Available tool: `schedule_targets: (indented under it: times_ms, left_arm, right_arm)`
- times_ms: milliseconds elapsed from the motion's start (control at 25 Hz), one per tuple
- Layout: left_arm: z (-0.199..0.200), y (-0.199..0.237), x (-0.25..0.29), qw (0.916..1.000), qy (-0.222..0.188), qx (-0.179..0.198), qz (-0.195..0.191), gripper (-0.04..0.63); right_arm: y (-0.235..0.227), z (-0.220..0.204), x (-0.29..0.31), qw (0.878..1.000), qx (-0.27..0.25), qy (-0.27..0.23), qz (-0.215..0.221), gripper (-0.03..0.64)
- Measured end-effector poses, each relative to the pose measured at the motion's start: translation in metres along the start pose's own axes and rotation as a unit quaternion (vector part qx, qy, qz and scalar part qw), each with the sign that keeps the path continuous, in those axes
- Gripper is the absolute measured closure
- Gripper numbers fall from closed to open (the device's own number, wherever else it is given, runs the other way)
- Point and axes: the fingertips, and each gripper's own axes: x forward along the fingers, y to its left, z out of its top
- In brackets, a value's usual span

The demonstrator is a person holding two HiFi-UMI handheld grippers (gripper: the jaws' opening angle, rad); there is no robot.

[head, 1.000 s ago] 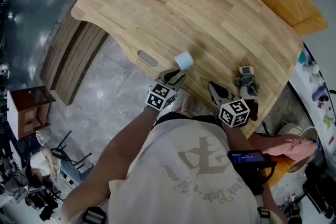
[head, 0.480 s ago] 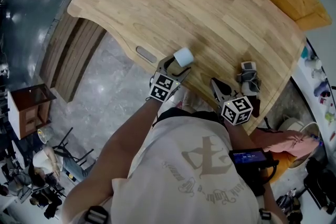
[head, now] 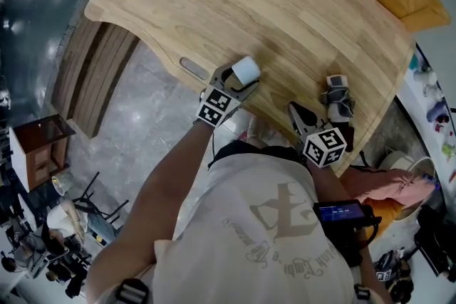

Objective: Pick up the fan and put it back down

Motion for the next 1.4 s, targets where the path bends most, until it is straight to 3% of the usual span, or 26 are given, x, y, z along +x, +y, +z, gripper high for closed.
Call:
schedule_targets:
  times_ms: [200, 280, 1000, 1400]
  left_arm:
    - [0.004, -0.002, 0.003, 0.9992, 0.0, 0.022, -0.032, 0.289]
    - [0.006, 0.0, 0.003, 0.9991, 0.0, 0.027, -0.033, 0.324]
    - [0.007, -0.005, -0.006, 0.9998, 0.001, 0.019, 0.006, 0.359]
    - [0.013, -0.011, -0.043, 0.9994, -0.018, 0.003, 0.029, 0.359]
  right_arm:
    - [-0.001, -0.002, -0.001, 1.0, 0.001, 0.0, 0.0, 0.603]
    - [0.0, -0.001, 0.0, 1.0, 0.001, 0.0, 0.0, 0.602]
    - [-0.004, 0.0, -0.001, 1.0, 0.0, 0.0, 0.006, 0.602]
    - [0.014, 0.002, 0.01, 0.999, -0.014, 0.0, 0.031, 0.602]
